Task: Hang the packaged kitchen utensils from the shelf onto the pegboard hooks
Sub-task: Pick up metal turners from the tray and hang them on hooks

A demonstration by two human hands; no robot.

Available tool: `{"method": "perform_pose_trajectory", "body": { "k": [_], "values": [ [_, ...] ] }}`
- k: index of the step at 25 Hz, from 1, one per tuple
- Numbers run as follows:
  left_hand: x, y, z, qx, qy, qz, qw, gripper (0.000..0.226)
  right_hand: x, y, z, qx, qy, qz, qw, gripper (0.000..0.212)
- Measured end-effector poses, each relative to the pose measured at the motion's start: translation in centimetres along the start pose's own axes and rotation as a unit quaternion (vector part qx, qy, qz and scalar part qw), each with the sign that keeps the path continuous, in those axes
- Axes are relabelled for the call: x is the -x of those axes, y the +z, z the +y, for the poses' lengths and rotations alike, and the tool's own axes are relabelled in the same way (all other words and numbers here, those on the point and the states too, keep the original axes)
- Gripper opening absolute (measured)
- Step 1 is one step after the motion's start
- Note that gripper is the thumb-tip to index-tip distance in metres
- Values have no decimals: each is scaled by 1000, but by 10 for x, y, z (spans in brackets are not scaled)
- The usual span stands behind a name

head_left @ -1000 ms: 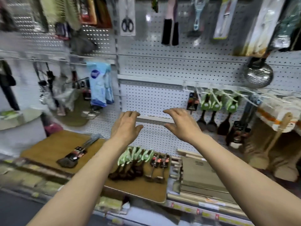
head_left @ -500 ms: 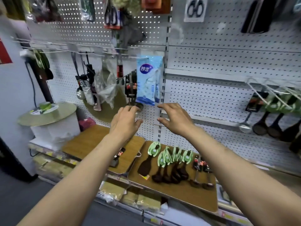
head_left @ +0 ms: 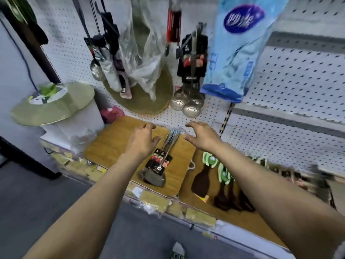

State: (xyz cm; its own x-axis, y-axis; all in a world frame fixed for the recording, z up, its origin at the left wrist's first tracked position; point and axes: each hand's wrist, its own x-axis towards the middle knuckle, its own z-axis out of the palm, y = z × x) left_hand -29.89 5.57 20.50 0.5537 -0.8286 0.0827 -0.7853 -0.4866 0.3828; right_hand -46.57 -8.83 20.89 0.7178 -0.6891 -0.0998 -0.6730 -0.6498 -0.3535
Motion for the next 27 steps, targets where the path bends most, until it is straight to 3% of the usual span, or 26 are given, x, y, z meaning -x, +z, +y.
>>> {"method": "perform_pose_trajectory", "body": {
  "k": [3, 5, 7, 10, 16, 18, 22, 27],
  "values": [
    [-27, 48, -42, 38, -32, -72, 996, 45, -44, 52, 7, -64, 61, -66, 994, 50],
    [-45, 82, -66, 46, -46, -120, 991, 46, -71, 90, 10, -163, 131, -92, 974, 45],
    [-66, 117, -89, 43, -46, -157, 986, 44, -98, 128, 14, -289, 219, -99, 926, 36],
    [-94, 155, -113, 52, -39, -200, 978, 39, -136, 176, 18, -391, 308, -102, 862, 27],
    [-136, 205, -147, 84, -39, -257, 962, 37, -187, 257, 29, -488, 417, -100, 760, 55],
    [-142, 213, -150, 92, -45, -270, 958, 37, -190, 265, 31, -523, 439, -67, 727, 50],
    [-153, 222, -138, 124, -51, -282, 950, 40, -173, 247, 31, -551, 467, 91, 685, 13],
    [-164, 242, -114, 199, -146, -274, 929, 38, -122, 213, 30, -579, 447, 146, 666, 12]
  ]
}}
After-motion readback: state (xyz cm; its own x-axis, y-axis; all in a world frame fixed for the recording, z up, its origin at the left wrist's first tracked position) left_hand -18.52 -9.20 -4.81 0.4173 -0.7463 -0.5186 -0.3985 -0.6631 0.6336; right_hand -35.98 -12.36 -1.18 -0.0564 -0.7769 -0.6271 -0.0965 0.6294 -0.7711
